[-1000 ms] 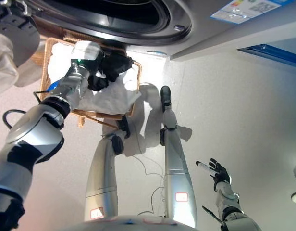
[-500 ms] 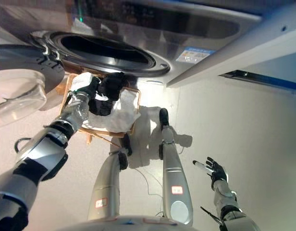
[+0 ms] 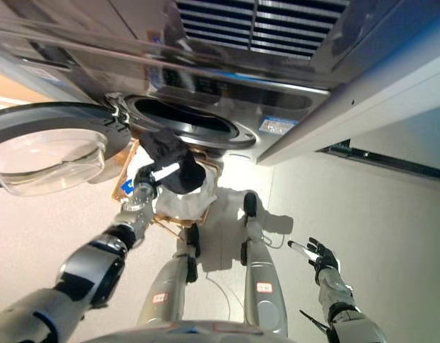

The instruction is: Put the clothes in the basket into the washing machine.

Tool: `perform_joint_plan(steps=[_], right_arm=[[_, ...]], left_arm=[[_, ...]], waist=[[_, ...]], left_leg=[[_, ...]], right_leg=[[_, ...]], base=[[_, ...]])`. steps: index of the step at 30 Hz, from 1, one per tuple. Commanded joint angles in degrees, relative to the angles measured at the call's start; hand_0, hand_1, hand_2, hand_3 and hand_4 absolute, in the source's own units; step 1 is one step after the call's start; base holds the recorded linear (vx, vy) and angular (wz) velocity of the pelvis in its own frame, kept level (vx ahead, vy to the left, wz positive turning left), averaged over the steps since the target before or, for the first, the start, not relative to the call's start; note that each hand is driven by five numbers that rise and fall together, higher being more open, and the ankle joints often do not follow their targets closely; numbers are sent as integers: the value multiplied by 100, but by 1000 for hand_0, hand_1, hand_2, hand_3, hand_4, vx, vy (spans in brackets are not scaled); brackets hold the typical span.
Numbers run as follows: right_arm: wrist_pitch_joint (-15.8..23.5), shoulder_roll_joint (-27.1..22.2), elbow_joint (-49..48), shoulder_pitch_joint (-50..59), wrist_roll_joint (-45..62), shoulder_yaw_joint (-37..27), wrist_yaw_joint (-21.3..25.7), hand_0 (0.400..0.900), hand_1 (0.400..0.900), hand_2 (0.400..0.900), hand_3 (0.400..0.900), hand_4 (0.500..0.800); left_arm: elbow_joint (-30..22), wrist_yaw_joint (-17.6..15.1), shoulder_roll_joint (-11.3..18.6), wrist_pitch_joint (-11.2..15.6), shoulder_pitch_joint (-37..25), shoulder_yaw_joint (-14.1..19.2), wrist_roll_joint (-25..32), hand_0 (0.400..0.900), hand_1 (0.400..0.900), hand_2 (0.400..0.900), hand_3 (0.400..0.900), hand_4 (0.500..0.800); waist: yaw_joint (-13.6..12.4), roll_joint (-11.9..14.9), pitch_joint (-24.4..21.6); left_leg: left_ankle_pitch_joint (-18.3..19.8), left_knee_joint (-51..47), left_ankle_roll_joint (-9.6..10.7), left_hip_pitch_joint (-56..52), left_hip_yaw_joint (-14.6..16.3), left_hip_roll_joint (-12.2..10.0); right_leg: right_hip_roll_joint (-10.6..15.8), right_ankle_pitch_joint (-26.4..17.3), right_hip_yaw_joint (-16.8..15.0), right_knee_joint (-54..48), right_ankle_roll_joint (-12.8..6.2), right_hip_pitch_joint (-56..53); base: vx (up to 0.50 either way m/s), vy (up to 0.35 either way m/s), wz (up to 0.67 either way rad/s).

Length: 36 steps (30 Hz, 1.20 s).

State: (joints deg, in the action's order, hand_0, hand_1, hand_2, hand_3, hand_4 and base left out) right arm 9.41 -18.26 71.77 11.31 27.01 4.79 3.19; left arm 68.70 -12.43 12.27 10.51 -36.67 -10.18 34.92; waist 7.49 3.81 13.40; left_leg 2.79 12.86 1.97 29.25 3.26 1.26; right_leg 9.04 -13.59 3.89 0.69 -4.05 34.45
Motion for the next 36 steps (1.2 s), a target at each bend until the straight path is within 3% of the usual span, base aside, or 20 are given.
perform_joint_plan(steps=[1, 6, 8, 14, 18, 22, 27, 31, 34, 36], right_arm=[[-68, -381, 380, 41, 276, -99, 136, 900, 900, 900, 900, 800], [-103, -290, 466, 270, 372, 42, 265, 900, 900, 900, 900, 800], [-98, -167, 480, 347, 409, 162, 402, 900, 900, 900, 900, 800], [-126, -78, 454, 477, 488, 320, 602, 900, 900, 900, 900, 800], [-42, 24, 311, 520, 559, 425, 706, 900, 900, 900, 900, 800], [38, 99, 48, 484, 485, 536, 772, 900, 900, 900, 900, 800], [89, 43, -238, 235, 322, 458, 874, 900, 900, 900, 900, 800], [186, -10, -345, -46, 295, 341, 909, 900, 900, 900, 900, 800], [233, 9, -303, -170, 325, 311, 853, 900, 900, 900, 900, 800], [233, -7, -252, -172, 365, 318, 777, 900, 900, 900, 900, 800]], left_arm=[[-417, 222, -203, 869, -282, 415, 1201, 400, 400, 400, 400, 500], [-477, 195, -512, 1028, -538, 424, 1693, 400, 400, 400, 400, 500], [-532, 168, -717, 1098, -882, 340, 1917, 400, 400, 400, 400, 500], [-447, -46, -967, 1210, -1597, 261, 2174, 400, 400, 400, 400, 500], [-239, -211, -754, 1129, -2219, 94, 1899, 400, 400, 400, 400, 500], [288, -370, -34, 908, -2764, -32, 1480, 400, 400, 400, 400, 500], [859, -609, 586, 678, -3387, -72, 1166, 400, 400, 400, 400, 500], [705, -579, 686, 784, -3735, -42, 1399, 400, 400, 400, 400, 500], [264, -245, 368, 964, -3579, -1, 1767, 400, 400, 400, 400, 500], [-85, 113, 86, 1053, -3340, 139, 2324, 400, 400, 400, 400, 500]], waist=[[-132, -253, -236], [-119, -222, -291], [-65, -196, -303], [38, -183, -296], [151, -135, -289], [313, 47, -315], [518, 301, -437], [584, 324, -505], [574, 280, -550], [559, 257, -587]], left_leg=[[-700, -1135, -57, -183, -184, 178], [-734, -1225, -42, -277, -187, 133], [-740, -1221, -47, -244, -181, 127], [-794, -1300, -34, -204, -164, 84], [-873, -1411, -8, -162, -123, 19], [-1036, -1636, 46, -66, -63, -123], [-1164, -1746, 123, 162, -84, -305], [-1193, -1773, 156, 301, -184, -328], [-1194, -1780, 161, 340, -240, -307], [-1171, -1780, 167, 317, -272, -291]], right_leg=[[-251, 245, 311, -383, -123, -817], [-283, 231, 331, -460, -122, -886], [-305, 233, 312, -453, -107, -860], [-342, 220, 283, -454, -101, -779], [-384, 199, 243, -472, -106, -673], [-462, 118, 196, -517, -123, -438], [-540, 70, 179, -550, -140, -161], [-561, 78, 206, -554, -132, -5], [-544, 107, 231, -553, -133, 4], [-548, 137, 227, -552, -133, -23]], base=[[65, -49, 4], [45, -29, -1], [44, -17, -4], [40, -6, -9], [34, 3, -18], [20, -14, -27], [47, -35, -10], [47, -23, 11], [53, -20, 16], [54, -15, 8]])
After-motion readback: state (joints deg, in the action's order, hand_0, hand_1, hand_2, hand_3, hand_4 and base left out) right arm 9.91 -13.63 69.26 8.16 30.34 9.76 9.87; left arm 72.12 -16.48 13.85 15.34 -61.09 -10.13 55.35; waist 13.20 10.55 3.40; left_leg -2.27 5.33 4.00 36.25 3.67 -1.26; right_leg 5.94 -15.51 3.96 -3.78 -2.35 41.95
